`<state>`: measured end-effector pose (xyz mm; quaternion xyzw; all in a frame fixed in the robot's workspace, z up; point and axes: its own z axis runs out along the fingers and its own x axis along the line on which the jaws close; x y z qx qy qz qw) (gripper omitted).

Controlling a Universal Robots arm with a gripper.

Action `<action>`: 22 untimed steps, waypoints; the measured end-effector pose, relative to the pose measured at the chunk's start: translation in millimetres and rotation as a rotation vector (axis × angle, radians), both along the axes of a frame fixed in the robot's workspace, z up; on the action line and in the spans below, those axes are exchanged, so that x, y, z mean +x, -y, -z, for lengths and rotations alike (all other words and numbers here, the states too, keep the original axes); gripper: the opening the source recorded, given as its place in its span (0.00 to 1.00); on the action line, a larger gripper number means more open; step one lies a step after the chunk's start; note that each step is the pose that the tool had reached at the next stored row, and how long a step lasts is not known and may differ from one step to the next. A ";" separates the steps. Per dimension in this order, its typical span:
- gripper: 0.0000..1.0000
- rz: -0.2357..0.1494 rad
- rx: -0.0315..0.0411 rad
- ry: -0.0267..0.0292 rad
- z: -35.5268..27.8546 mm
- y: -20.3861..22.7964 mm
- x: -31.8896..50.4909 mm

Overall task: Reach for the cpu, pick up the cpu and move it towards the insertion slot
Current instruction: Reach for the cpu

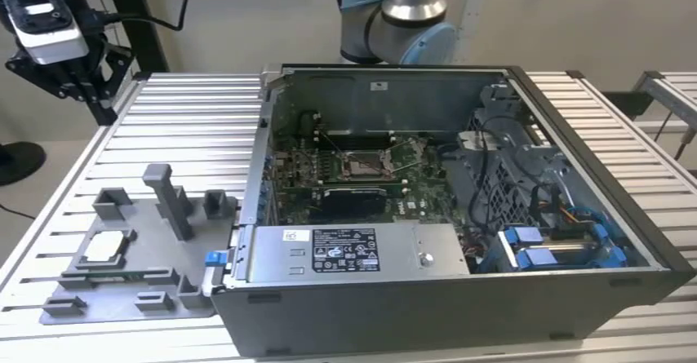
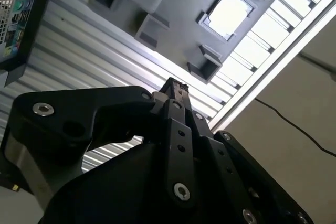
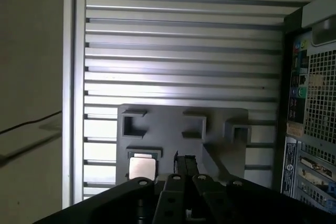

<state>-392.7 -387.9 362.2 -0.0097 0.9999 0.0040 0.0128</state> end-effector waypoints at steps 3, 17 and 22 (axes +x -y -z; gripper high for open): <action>0.00 0.000 0.0004 0.0006 0.0 4.6 -8.5; 0.00 0.003 0.0007 0.0007 0.0 28.1 -22.4; 0.00 0.004 0.0007 0.0009 0.0 30.7 -31.0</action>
